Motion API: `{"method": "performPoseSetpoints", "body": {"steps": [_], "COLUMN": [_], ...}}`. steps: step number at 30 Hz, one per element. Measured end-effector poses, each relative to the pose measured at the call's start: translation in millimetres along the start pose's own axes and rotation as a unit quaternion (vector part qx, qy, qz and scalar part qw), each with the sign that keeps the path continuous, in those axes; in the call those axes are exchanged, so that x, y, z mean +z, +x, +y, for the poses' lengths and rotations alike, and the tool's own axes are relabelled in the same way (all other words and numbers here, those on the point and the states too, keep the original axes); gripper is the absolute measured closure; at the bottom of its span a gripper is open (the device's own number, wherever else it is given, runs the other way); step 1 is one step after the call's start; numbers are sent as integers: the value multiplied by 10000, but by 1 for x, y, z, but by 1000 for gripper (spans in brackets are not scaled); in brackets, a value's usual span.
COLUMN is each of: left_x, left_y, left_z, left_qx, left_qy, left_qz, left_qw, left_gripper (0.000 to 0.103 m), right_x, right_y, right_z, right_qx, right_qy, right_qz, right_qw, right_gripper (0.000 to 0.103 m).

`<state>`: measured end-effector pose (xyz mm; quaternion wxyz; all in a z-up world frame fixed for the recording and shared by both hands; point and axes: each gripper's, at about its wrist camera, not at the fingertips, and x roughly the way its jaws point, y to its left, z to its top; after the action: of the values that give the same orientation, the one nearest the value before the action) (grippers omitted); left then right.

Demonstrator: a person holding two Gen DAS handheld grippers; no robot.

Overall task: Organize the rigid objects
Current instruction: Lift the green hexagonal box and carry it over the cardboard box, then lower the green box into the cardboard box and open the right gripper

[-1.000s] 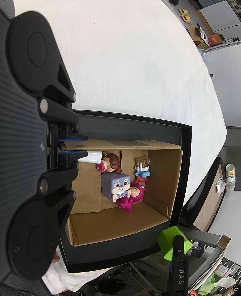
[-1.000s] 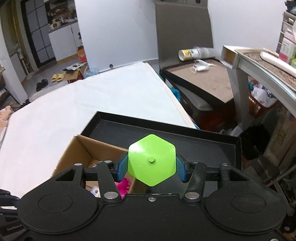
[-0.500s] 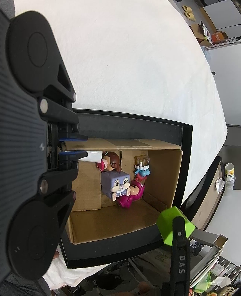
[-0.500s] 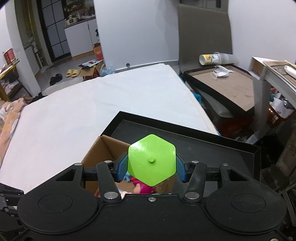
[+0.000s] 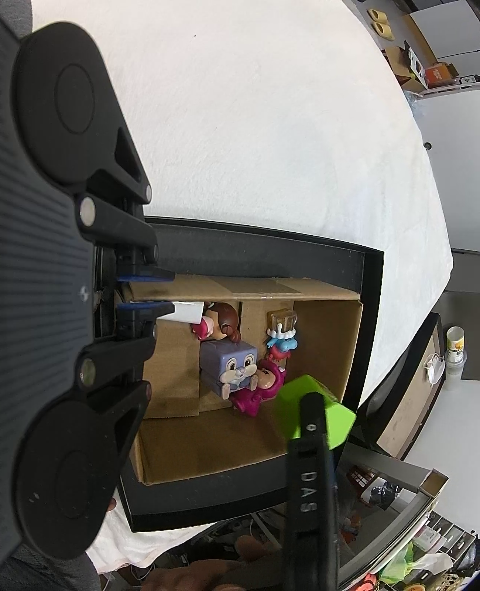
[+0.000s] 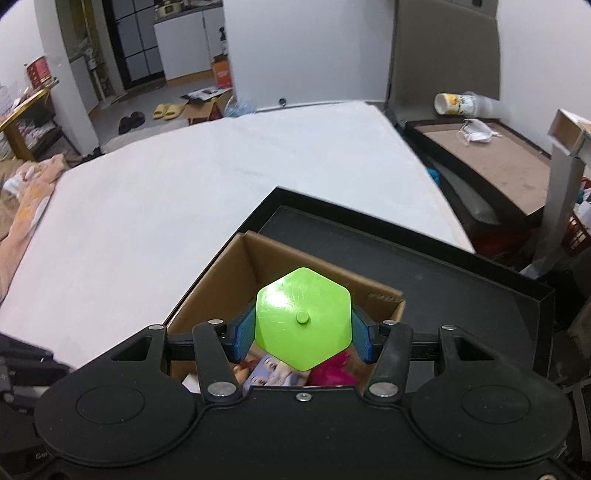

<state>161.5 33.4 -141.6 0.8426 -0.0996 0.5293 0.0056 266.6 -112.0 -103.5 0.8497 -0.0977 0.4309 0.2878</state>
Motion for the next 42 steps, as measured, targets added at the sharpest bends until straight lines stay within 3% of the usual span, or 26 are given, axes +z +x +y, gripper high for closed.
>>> {"method": "performPoseSetpoints", "body": {"steps": [19,30,42], "left_x": [-4,-7,-10], "left_y": [2,0,-19], "left_z": [0,-2,0], "left_qx": [-25,23,7], "left_qy": [-80,-84,-96], "left_qz": [23,-13,-122], "left_qw": [10000,10000,9999], "left_gripper": [93,94,93], "right_x": [-30,-34,-56], "right_y": [2,-19,-46], "right_z": [4,-6,-17], "right_qx": [-60,-112,-13], "right_qy": [95,388,1141], "right_qz": [649,410,91], "right_qw": [9978,9983,9934], "right_gripper": [50,49,49]}}
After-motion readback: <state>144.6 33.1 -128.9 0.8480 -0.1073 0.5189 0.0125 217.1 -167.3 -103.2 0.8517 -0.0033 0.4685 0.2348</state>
